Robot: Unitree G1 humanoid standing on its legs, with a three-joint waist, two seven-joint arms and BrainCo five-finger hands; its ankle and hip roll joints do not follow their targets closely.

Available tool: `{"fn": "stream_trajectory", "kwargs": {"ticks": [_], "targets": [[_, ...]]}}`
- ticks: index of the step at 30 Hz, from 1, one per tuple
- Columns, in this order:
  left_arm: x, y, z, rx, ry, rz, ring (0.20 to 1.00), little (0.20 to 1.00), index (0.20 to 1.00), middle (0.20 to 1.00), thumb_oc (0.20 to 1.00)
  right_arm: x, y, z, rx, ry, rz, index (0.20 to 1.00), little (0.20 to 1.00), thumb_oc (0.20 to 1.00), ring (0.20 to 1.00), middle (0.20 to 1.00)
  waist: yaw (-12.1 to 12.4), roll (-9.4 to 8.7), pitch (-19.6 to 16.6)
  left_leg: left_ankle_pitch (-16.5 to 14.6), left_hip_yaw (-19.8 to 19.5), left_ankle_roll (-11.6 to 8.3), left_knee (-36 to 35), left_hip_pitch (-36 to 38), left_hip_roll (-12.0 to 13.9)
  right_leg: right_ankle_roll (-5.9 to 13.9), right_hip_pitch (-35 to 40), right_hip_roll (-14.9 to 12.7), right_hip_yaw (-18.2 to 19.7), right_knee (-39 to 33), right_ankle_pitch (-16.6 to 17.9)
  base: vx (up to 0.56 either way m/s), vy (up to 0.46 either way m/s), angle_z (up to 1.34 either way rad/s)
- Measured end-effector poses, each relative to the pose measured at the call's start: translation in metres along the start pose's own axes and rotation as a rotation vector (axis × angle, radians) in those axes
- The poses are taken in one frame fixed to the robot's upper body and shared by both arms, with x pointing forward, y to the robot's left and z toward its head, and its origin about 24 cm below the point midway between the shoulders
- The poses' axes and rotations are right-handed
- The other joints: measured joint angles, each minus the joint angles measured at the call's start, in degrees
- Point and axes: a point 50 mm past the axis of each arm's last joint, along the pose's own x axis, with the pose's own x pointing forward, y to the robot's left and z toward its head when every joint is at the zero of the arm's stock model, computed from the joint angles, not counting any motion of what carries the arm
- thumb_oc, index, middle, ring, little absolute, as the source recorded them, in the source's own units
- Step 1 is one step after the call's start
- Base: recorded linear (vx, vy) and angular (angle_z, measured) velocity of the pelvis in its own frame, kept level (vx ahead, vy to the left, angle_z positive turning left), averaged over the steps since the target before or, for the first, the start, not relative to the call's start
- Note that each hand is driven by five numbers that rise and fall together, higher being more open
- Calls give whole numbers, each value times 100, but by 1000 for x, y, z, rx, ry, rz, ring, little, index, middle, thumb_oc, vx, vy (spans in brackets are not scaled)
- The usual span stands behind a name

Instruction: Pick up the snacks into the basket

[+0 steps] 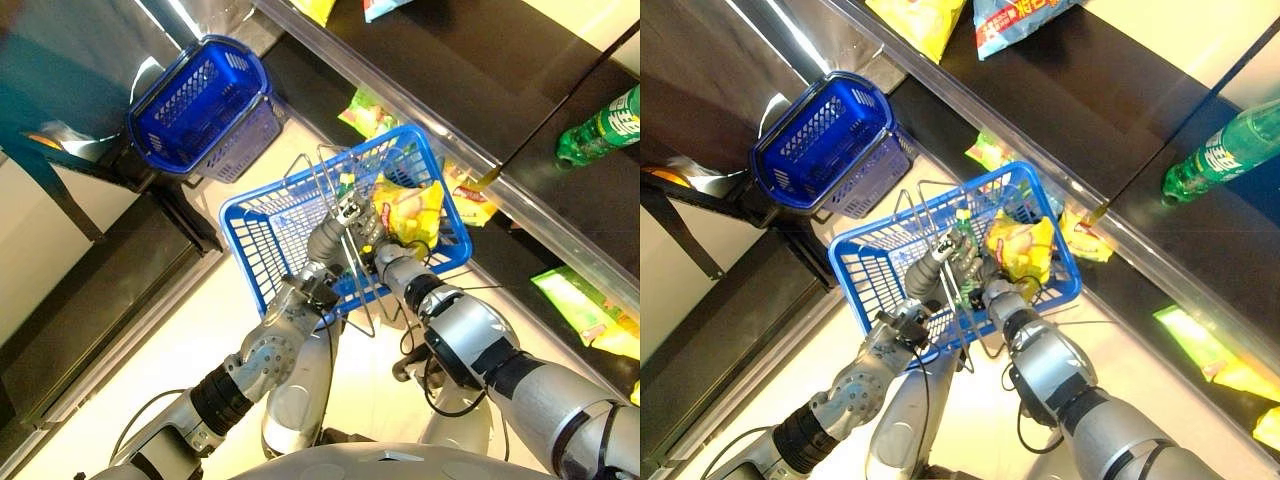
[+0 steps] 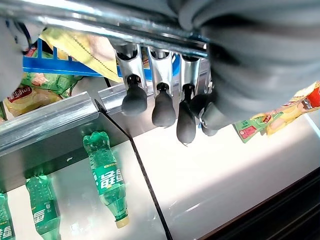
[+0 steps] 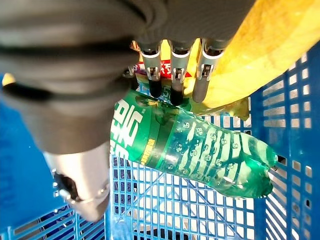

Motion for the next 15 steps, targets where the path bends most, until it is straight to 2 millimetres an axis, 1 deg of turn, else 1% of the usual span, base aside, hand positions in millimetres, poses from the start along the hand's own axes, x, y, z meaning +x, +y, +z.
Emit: {"fn": "stream_trajectory", "kwargs": {"ticks": [4,7,9,10,11,12,13,14,15], "targets": [[0,0,0,1,-1,0,200,200,200,200,200,0,0,1,9,-6,-10,1000,1000,1000,1000,1000,-3,0,0,0,2,0,16,3,1,-6,0,-4,6,23,-3,0,0,0],[0,1,4,4,-25,3,200,200,200,200,200,0,3,7,9,-46,-11,1000,1000,1000,1000,1000,-57,-1,0,-1,15,2,31,13,14,-14,2,0,25,23,4,2,11,-1],[0,4,13,13,-65,16,200,200,200,200,200,-2,9,13,14,-106,9,1000,1000,1000,1000,1000,-210,-5,1,-1,35,3,46,25,32,-19,0,12,49,16,19,-6,33,-9],[1,6,20,22,-103,33,200,200,200,200,200,-6,16,18,13,-171,36,1000,1000,1000,1000,1000,-320,-21,6,-9,86,12,54,52,85,-26,-4,65,112,-30,56,-10,29,-19],[0,8,24,26,-122,43,200,200,200,200,200,-9,20,21,20,-214,56,1000,1000,1000,1000,1000,-349,-22,6,-10,128,14,48,78,119,-39,4,93,130,-69,85,-18,47,-34],[-4,13,32,29,-164,70,200,200,200,200,200,-20,30,31,26,-331,110,1000,1000,1000,1000,1000,-437,-48,15,-21,218,31,38,138,166,-28,20,158,228,-121,135,-6,24,-45],[-7,18,39,48,-207,106,200,200,200,200,200,-34,40,38,6,-436,164,1000,1000,1000,1000,1000,-677,-125,25,-33,335,48,8,242,240,-43,11,194,340,-196,203,-6,24,-51],[-10,22,43,51,-230,142,200,200,200,200,200,-44,44,46,5,-513,195,1000,1000,1000,1000,1000,-657,-148,27,-35,380,50,-21,286,260,-41,24,234,403,-239,236,12,13,-61],[-16,29,50,60,-273,190,200,200,200,200,200,-58,49,50,-16,-602,229,1000,1000,1000,1000,1000,-814,-266,27,-37,509,50,-73,407,310,-51,20,297,537,-291,295,27,21,-54]]}}
